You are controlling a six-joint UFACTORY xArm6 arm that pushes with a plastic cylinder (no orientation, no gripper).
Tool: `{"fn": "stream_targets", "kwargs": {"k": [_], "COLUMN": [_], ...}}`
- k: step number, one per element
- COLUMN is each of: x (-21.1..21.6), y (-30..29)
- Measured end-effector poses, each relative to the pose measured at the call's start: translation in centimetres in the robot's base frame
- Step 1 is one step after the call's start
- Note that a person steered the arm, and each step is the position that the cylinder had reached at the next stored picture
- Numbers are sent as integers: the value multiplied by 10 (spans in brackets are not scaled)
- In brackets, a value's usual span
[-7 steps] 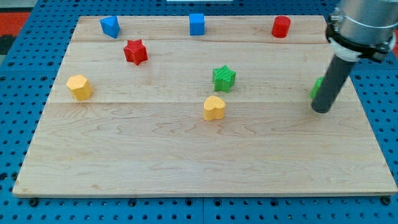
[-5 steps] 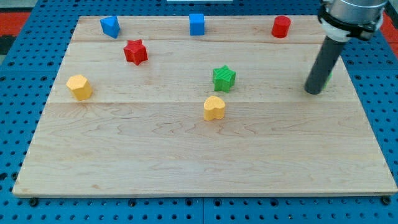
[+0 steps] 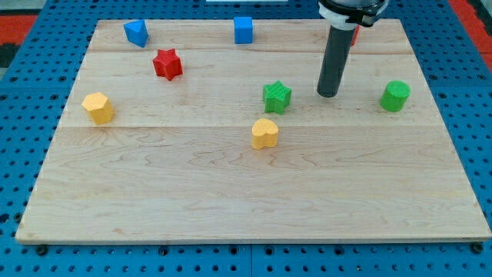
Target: Move the yellow heart slightly right
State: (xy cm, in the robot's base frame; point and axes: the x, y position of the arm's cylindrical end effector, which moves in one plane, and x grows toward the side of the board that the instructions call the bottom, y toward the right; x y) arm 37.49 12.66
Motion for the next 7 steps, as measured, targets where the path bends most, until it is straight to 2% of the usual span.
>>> {"fn": "stream_targets", "kwargs": {"k": [1,4,5,7], "x": [-8,-77,-78,-66], "y": [2,27,5,-124]}}
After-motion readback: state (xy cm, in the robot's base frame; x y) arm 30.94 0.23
